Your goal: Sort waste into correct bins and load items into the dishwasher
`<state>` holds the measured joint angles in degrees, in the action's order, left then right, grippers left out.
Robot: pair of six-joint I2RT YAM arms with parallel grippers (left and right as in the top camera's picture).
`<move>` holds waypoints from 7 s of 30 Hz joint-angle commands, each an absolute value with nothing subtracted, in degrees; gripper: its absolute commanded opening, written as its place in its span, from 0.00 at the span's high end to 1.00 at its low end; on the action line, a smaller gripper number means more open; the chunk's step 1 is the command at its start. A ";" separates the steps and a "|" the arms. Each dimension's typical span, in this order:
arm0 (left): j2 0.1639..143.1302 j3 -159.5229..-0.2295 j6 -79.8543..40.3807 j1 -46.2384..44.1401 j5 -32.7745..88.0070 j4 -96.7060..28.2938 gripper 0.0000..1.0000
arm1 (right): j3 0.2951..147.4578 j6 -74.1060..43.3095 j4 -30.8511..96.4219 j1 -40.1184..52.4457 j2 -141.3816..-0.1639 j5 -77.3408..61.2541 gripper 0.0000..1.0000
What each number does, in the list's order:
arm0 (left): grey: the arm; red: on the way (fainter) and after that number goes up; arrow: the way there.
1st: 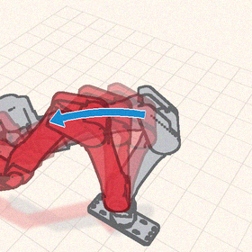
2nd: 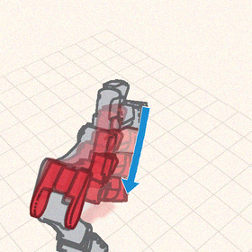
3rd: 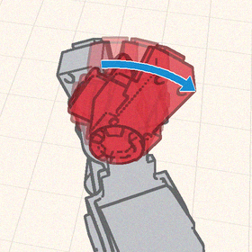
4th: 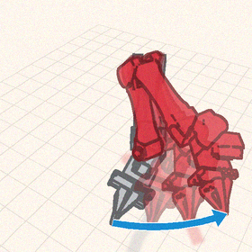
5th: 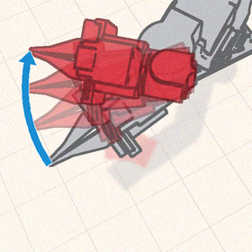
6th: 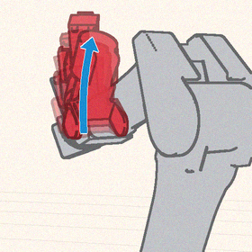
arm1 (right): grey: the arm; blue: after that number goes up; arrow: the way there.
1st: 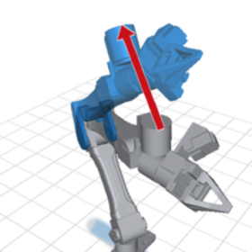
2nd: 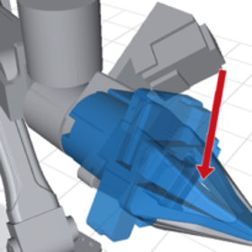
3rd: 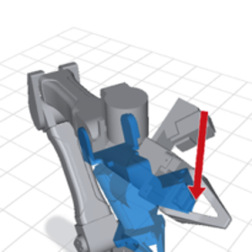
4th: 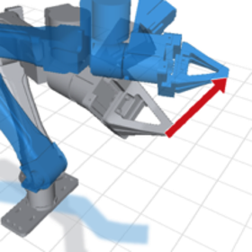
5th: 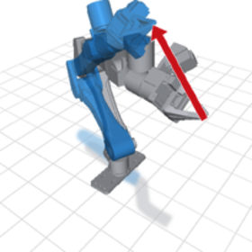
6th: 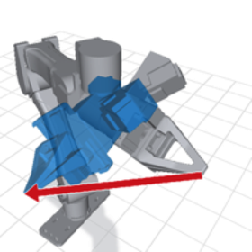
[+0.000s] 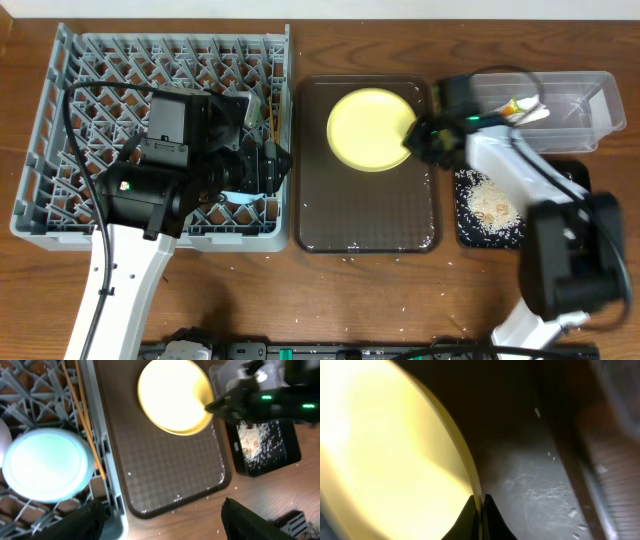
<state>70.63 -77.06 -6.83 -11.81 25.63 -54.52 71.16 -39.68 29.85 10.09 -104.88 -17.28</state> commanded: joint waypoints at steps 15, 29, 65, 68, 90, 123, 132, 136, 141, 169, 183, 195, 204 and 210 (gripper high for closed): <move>76.64 -77.80 -9.32 -12.40 46.24 -45.41 0.29 | 71.46 -11.84 32.47 16.43 -85.34 -41.98 0.99; 73.43 -79.88 -7.07 -13.91 5.34 -46.09 0.92 | 71.46 -10.66 37.34 10.26 -84.97 -36.23 0.16; 103.42 -79.92 6.13 -10.63 -30.15 -12.12 0.92 | 71.46 -10.85 42.83 6.31 -84.99 -33.19 0.01; 103.88 -79.79 6.15 -10.50 -28.75 -13.39 0.92 | 71.46 -10.83 42.78 6.31 -84.99 -33.19 0.01; 78.61 -79.75 -1.54 -16.78 -21.06 -32.34 0.15 | 71.61 -10.61 42.87 6.31 -83.66 -31.27 0.03; 29.45 -50.63 -10.37 -5.76 -4.91 -25.50 0.06 | 71.57 -10.83 43.09 6.31 -74.04 -25.04 0.01; 7.66 -21.15 -13.85 -2.37 -6.66 -8.58 0.06 | 71.57 -10.83 43.09 6.31 -74.04 -25.04 0.01; 1.39 -12.82 -13.82 -2.37 -6.68 -5.02 0.06 | 71.57 -10.83 43.09 6.31 -74.04 -25.04 0.01; 0.10 -7.14 -13.87 -2.31 -6.66 -0.75 0.06 | 71.57 -10.83 43.09 6.31 -74.04 -25.04 0.01; 1.04 -0.23 -17.89 -2.33 -6.66 -3.60 0.06 | 71.57 -10.83 43.09 6.31 -74.04 -25.04 0.01; 1.04 -0.23 -17.89 -2.33 -6.66 -3.60 0.06 | 70.98 23.20 39.62 9.69 -63.05 -19.05 0.01; 1.04 -0.23 -17.89 -2.33 -6.66 -3.60 0.06 | 33.28 26.65 14.46 5.82 -31.09 -18.87 0.01; 1.04 -0.23 -17.89 -2.33 -6.66 -3.60 0.06 | 12.10 26.65 7.53 3.33 -3.86 -19.16 0.01; 1.04 -0.23 -17.89 -2.33 -6.66 -3.60 0.06 | 2.63 25.34 -5.30 3.29 -0.27 -19.03 0.01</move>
<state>1.15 -1.32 -18.02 -2.66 -5.93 -1.30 5.56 26.15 -1.98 3.97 -0.95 -19.11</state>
